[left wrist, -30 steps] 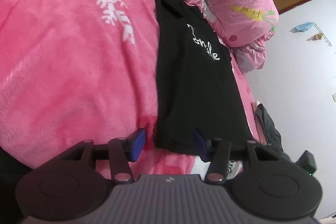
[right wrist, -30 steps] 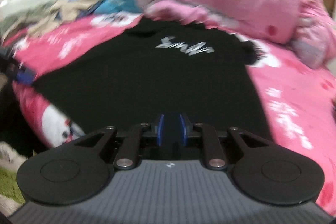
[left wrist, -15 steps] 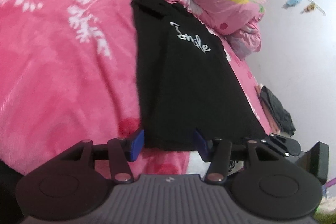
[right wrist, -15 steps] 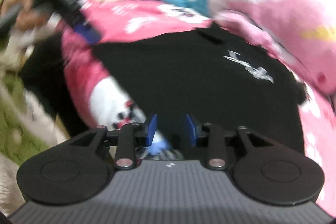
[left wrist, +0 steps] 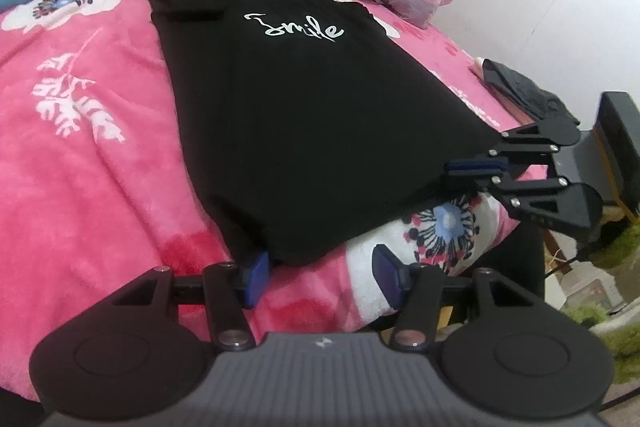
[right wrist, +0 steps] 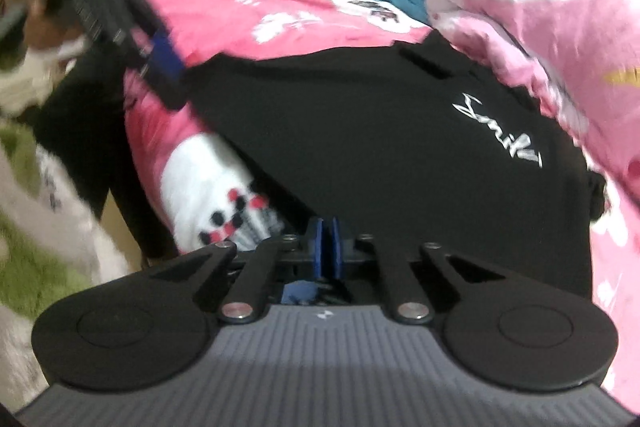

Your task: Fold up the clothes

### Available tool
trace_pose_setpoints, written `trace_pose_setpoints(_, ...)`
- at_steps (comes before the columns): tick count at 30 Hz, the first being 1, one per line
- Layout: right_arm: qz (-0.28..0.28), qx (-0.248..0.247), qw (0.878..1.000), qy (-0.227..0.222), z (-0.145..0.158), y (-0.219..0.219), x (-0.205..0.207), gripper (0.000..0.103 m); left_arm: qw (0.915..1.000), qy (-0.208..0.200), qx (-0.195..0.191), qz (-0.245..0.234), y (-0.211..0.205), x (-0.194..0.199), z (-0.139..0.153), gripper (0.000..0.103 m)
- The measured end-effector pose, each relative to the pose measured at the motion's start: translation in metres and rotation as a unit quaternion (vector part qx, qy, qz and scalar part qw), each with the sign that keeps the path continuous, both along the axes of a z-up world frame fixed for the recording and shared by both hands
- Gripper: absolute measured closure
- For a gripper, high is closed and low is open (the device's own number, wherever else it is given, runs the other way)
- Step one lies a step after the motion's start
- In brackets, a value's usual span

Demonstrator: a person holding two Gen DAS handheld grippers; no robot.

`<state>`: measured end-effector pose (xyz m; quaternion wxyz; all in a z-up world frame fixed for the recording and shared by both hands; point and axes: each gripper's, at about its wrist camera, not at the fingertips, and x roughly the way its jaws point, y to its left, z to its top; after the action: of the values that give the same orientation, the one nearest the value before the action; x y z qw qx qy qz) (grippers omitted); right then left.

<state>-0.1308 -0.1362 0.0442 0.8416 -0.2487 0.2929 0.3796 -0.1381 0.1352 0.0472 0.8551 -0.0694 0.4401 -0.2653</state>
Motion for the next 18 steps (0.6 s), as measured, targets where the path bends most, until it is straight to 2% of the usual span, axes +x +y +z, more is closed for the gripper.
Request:
trace_pose_setpoints(9, -0.052, 0.07, 0.993, 0.083, -0.017, -0.011, 0.045, 0.099, 0.9991, 0.013, -0.031, 0.025, 0.014, 0.007, -0.001, 0.047)
trace_pose_setpoints(14, -0.082, 0.099, 0.987, 0.099, -0.023, -0.019, 0.056, 0.099, 0.9977, 0.011, -0.042, 0.053, 0.024, 0.008, 0.0, 0.048)
trace_pose_setpoints(18, -0.109, 0.119, 0.982, 0.1, -0.022, -0.026, 0.057, 0.098, 0.9938, 0.002, -0.041, 0.103, 0.041, 0.007, 0.0, 0.048)
